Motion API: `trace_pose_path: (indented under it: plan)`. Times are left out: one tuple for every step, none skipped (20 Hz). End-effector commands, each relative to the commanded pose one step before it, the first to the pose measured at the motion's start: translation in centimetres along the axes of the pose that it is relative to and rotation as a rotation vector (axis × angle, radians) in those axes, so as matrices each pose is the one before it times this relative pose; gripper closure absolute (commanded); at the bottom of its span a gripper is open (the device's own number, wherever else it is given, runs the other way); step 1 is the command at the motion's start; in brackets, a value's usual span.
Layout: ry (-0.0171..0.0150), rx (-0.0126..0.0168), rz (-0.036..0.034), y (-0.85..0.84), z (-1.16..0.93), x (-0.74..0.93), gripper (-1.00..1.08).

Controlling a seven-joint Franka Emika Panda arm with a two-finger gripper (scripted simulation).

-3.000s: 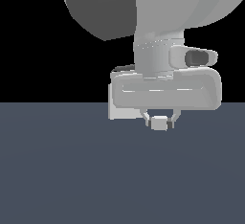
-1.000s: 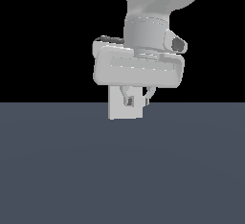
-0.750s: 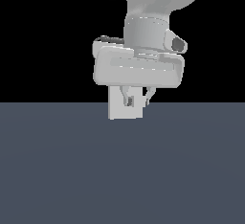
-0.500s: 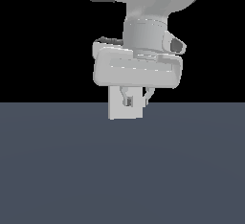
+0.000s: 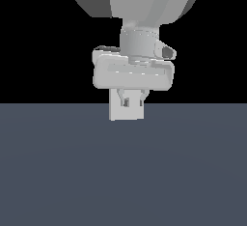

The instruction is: Plug the charger into the wall socket.

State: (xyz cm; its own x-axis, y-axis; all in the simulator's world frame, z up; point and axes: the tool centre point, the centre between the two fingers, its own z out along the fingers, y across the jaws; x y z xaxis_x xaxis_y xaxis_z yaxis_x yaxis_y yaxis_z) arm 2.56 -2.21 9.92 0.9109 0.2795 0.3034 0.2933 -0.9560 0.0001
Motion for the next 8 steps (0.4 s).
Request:
trace_pose_path:
  plan:
    - [0.00112,-0.00011,-0.0008,-0.042,0.19,0.769,1.08]
    - [0.0,0.0,0.0,0.002,0.058,0.183,1.08]
    - [0.0,0.0,0.0,0.004,0.046,0.145,1.08]
    - [0.0,0.0,0.0,0.006,0.034,0.108,1.08]
    - [0.0,0.0,0.0,0.008,0.023,0.07,1.08]
    - [0.00038,0.00026,0.00015,0.017,-0.008,0.033,1.08]
    - [0.0,0.0,0.0,0.012,-0.001,-0.004,1.08]
    - [0.0,0.0,0.0,0.007,-0.005,-0.016,1.08]
